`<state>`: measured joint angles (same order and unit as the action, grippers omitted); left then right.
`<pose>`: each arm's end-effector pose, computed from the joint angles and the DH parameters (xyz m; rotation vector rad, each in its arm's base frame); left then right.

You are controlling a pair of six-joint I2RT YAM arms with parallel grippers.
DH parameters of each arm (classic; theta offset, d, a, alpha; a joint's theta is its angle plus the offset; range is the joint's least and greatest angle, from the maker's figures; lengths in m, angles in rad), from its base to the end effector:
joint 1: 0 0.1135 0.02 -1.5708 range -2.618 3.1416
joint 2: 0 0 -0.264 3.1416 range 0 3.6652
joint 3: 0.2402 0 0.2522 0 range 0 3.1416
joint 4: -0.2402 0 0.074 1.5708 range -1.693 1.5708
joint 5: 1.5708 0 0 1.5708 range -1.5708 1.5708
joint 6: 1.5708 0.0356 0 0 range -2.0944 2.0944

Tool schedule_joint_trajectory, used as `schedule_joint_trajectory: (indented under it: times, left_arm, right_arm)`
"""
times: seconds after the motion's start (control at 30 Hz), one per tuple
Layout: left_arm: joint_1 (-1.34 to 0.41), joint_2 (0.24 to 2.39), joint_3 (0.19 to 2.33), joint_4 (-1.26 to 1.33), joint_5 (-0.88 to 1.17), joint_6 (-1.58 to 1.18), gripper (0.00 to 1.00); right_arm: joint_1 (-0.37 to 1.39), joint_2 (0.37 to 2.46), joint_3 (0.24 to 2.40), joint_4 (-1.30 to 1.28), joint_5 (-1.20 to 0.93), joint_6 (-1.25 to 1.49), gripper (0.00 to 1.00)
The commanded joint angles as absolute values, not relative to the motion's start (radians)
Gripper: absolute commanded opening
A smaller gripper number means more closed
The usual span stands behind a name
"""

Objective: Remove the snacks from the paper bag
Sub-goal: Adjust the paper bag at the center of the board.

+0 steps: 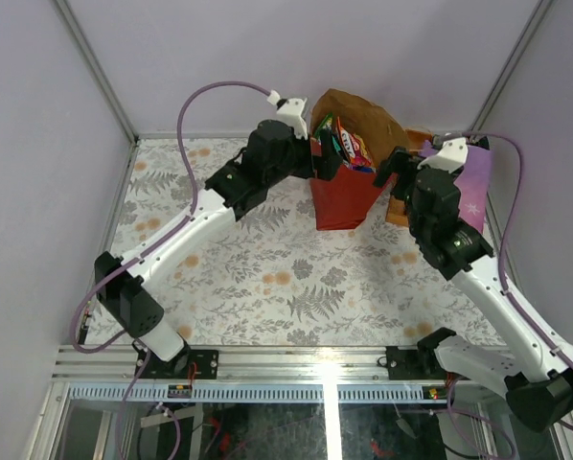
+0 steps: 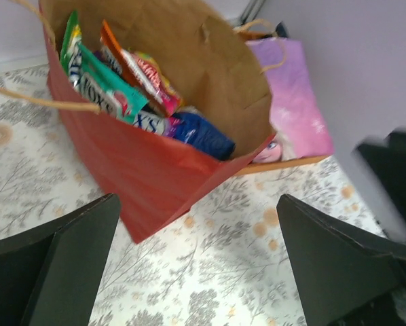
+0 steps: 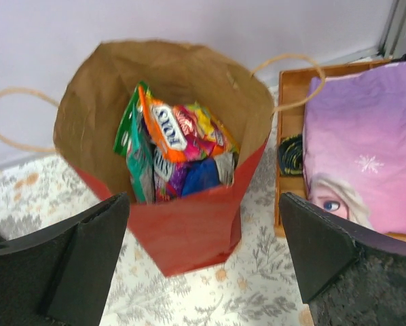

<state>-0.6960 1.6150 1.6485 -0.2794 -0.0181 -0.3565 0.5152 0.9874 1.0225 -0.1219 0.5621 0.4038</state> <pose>0.2926 -0.2436 0.4187 0.3042 1.8532 -0.7211 0.2017 0.0924 0.3934 0.3326 1.6156 0.2357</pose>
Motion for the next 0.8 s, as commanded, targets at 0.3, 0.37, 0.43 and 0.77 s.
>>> schedule_joint_trajectory:
  times: [0.3, 0.37, 0.43, 0.77]
  left_arm:
    - [-0.73, 1.376, 1.353, -0.007, -0.286, -0.299, 1.0]
    - [-0.732, 1.403, 1.419, -0.103, -0.282, -0.276, 1.0]
    - [-0.73, 1.427, 1.448, -0.169, -0.282, -0.278, 1.0]
    - [-0.731, 1.375, 1.359, -0.182, -0.339, -0.268, 1.0]
  right_arm:
    - [0.034, 1.323, 1.223, -0.134, 0.207, 0.627, 1.0]
    - [0.017, 1.389, 1.242, -0.102, 0.167, 0.607, 1.0]
    - [0.008, 1.46, 1.273, -0.072, 0.11, 0.59, 0.99]
    - [0.003, 1.703, 1.402, 0.016, -0.109, 0.589, 0.91]
